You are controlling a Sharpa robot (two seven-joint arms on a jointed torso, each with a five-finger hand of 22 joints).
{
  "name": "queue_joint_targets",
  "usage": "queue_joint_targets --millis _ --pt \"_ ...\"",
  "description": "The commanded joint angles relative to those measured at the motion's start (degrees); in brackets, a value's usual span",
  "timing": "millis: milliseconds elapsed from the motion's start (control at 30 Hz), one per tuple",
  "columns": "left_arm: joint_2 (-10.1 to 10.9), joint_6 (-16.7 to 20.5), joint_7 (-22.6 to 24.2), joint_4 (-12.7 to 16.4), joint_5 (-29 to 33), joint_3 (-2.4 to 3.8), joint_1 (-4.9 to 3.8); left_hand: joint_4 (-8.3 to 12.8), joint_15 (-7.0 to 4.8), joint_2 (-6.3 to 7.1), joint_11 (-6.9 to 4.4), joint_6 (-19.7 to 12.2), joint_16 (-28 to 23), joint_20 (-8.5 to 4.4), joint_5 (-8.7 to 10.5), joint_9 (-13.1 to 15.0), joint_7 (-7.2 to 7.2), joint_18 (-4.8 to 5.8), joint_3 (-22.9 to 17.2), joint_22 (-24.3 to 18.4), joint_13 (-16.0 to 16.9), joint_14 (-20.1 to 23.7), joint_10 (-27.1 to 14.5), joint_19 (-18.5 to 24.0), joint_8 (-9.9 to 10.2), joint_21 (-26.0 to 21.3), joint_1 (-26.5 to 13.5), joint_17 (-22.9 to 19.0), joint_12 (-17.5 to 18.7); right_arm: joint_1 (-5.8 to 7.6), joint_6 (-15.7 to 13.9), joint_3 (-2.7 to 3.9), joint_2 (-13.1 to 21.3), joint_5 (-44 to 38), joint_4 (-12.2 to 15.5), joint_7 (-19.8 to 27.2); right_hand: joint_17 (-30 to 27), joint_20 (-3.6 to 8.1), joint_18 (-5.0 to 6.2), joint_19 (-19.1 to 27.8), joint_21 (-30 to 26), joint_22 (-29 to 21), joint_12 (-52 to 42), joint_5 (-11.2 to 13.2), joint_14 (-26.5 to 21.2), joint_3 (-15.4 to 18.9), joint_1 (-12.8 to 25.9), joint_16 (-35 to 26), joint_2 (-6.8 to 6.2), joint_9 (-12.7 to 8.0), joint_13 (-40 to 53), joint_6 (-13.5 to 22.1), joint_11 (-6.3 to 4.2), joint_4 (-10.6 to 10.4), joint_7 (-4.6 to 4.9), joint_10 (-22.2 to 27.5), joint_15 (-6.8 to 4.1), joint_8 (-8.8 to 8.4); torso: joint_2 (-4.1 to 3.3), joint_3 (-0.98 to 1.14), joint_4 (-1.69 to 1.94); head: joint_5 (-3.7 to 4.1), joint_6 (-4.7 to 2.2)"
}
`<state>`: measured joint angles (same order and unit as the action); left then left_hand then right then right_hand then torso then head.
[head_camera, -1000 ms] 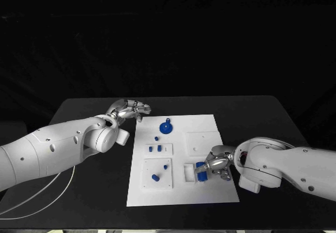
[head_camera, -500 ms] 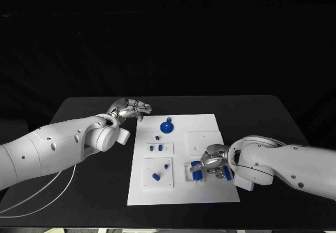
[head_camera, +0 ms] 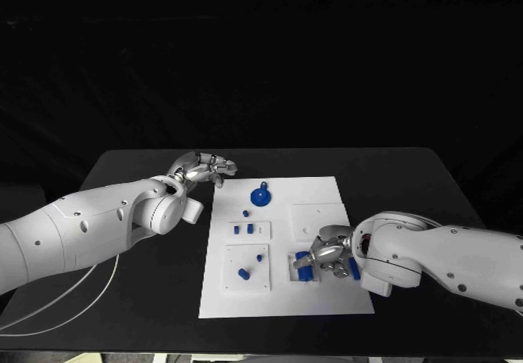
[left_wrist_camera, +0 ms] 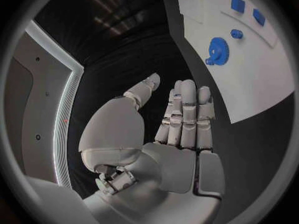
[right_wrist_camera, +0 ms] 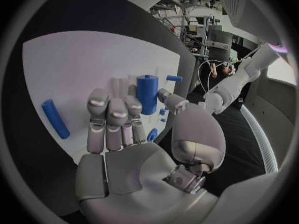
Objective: Assemble the parts on the task board
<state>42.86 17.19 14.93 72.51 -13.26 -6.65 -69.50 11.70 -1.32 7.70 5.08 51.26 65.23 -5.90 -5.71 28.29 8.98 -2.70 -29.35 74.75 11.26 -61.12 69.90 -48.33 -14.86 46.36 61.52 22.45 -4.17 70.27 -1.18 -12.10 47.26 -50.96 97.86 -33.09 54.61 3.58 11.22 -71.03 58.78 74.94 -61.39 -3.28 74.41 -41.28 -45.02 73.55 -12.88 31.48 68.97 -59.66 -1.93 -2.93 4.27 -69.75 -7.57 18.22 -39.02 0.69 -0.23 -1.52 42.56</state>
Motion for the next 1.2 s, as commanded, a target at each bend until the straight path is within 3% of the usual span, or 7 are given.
queue_joint_targets --millis 33,467,700,933,1200 --pt "-0.04 -0.78 0.22 0.18 0.31 0.04 -0.02 -0.45 0.34 0.04 0.31 -0.27 -0.38 -0.71 -0.09 -0.1 0.25 -1.07 0.0 0.07 -0.05 -0.08 -0.3 -0.37 -0.26 -0.36 -0.55 0.1 0.13 -0.19 1.38 -0.08 -0.07 -0.92 -0.19 -0.13 0.05 -0.06 3.78 -0.17 0.29 0.64 0.1 0.22 0.1 0.28 0.62 -0.36 0.0 -0.08 -0.06 -0.37 -0.05 -0.2 0.13 -0.17 -0.4 -0.24 0.0 0.01 -0.02 -0.14 0.05" --pt "0.02 -0.8 0.16 0.27 0.31 0.04 -0.02 -0.5 0.34 0.05 0.31 -0.3 -0.39 -0.71 -0.08 -0.12 0.26 -1.08 -0.01 0.1 -0.06 -0.07 -0.32 -0.36 -0.27 -0.38 -0.57 0.12 0.13 -0.24 1.05 -0.09 -0.34 -1.0 -0.56 -0.05 0.06 -0.03 3.78 -0.16 0.27 0.62 0.3 0.25 0.1 0.25 0.81 -0.39 -0.21 -0.09 -0.18 -0.35 -0.04 -0.25 0.14 -0.02 -0.39 -0.29 0.0 0.0 -0.02 -0.25 0.01" --pt "0.06 -0.87 0.13 0.28 0.31 0.04 -0.02 -0.53 0.35 0.04 0.31 -0.31 -0.39 -0.7 -0.07 -0.12 0.26 -1.08 -0.01 0.11 -0.06 -0.07 -0.32 -0.36 -0.27 -0.38 -0.59 0.12 0.13 -0.41 0.6 -0.1 -0.62 -1.12 -0.66 0.07 0.06 0.03 3.78 -0.18 0.21 0.54 0.6 0.45 0.07 0.43 1.64 -0.49 -1.59 -0.06 -0.35 -0.27 -0.02 -0.8 0.17 0.23 -0.38 -0.37 0.0 0.0 -0.01 -0.27 0.05" --pt "0.08 -0.88 0.11 0.26 0.31 0.04 -0.02 -0.57 0.35 0.01 0.31 -0.31 -0.4 -0.7 -0.07 -0.13 0.26 -1.08 -0.01 0.12 -0.06 -0.06 -0.33 -0.36 -0.28 -0.39 -0.62 0.13 0.12 -0.47 -0.14 -0.1 -0.64 -1.68 -0.62 0.32 0.19 0.25 3.78 0.0 0.21 0.54 0.64 0.45 -0.06 4.32 3.32 -0.51 -1.99 0.22 -0.23 0.09 -0.02 -0.56 0.16 0.45 -0.41 -0.4 0.01 -0.01 -0.04 -0.36 0.12" --pt "0.06 -0.93 -0.04 0.16 0.31 0.04 -0.02 -0.59 0.35 0.02 0.31 -0.32 -0.41 -0.7 -0.05 -0.14 0.26 -1.09 -0.01 0.14 -0.06 -0.05 -0.33 -0.35 -0.29 -0.41 -0.63 0.14 0.12 -0.5 -0.53 -0.11 -0.55 -1.92 -0.59 0.41 0.24 0.44 3.78 0.08 0.16 0.51 0.64 0.43 -0.1 4.96 2.81 -0.54 -2.01 0.33 -0.18 0.18 -0.06 -0.01 0.14 0.51 -0.46 -0.4 0.01 0.03 -0.03 -0.43 0.17"
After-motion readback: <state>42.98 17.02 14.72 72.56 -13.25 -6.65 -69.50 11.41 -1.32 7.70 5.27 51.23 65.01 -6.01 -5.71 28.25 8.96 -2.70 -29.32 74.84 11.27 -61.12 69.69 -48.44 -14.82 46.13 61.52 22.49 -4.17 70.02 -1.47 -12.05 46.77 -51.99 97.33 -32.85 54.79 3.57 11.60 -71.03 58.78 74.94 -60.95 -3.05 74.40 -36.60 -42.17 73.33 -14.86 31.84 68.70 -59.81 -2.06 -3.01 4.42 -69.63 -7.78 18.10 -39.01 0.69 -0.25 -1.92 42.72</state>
